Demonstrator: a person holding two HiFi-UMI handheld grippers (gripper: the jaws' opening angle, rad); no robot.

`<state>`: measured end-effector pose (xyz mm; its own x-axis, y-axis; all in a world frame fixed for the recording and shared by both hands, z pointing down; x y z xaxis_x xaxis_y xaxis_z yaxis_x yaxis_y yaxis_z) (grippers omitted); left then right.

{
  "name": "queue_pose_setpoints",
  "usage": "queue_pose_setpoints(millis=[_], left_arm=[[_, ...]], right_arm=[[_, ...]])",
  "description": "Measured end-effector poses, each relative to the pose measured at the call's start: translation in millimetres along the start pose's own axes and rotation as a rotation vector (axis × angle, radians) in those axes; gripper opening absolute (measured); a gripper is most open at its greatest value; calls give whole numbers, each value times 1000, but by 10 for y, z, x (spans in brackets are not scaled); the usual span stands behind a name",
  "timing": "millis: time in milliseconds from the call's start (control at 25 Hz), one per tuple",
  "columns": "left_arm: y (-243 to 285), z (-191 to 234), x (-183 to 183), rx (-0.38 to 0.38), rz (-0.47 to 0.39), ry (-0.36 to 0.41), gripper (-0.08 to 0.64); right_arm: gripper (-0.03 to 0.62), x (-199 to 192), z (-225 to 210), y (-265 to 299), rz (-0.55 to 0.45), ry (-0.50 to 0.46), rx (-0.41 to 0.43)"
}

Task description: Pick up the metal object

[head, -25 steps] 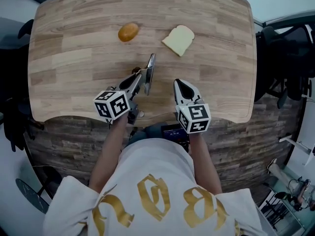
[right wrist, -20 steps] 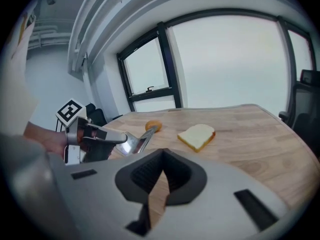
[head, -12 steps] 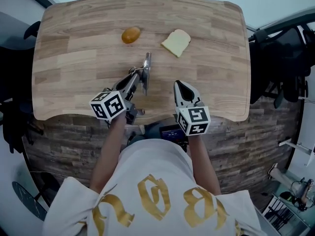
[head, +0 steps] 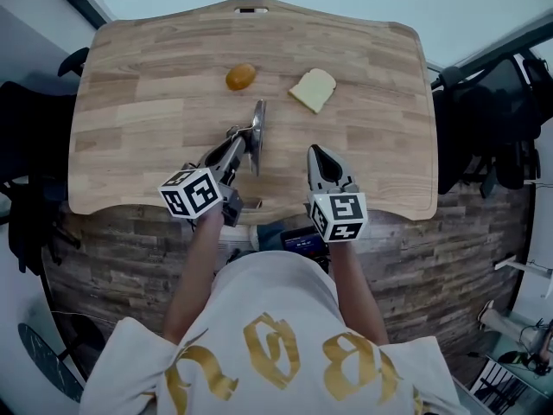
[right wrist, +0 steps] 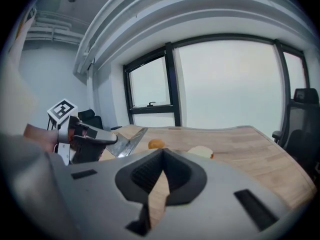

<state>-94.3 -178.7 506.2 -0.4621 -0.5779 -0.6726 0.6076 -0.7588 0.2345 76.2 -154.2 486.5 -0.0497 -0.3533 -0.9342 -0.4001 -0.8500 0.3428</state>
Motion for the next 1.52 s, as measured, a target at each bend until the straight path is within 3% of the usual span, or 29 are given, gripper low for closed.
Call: queue_pose_setpoints(millis=[520, 960, 1520], left_arm=[[-291, -330, 199, -60, -81, 13, 31], [-529, -765, 391, -159, -182, -52, 31], [-648, -949, 383, -186, -203, -46, 31]], right_arm=[[11, 321, 126, -284, -107, -38, -32], [11, 547, 192, -606, -217, -32, -39], [11, 552, 203, -786, -224, -45, -53]])
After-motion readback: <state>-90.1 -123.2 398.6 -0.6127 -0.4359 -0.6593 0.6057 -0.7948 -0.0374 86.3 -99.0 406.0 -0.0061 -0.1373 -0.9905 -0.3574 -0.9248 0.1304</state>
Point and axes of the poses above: the fingertips, and each gripper's own axes: y forward along the fingers, z to its left, x out of its top, the point moved 1 cm from there along -y, backward along the fingers, and after that the axes turned 2 degrees about -z, right-handed, at the moved point
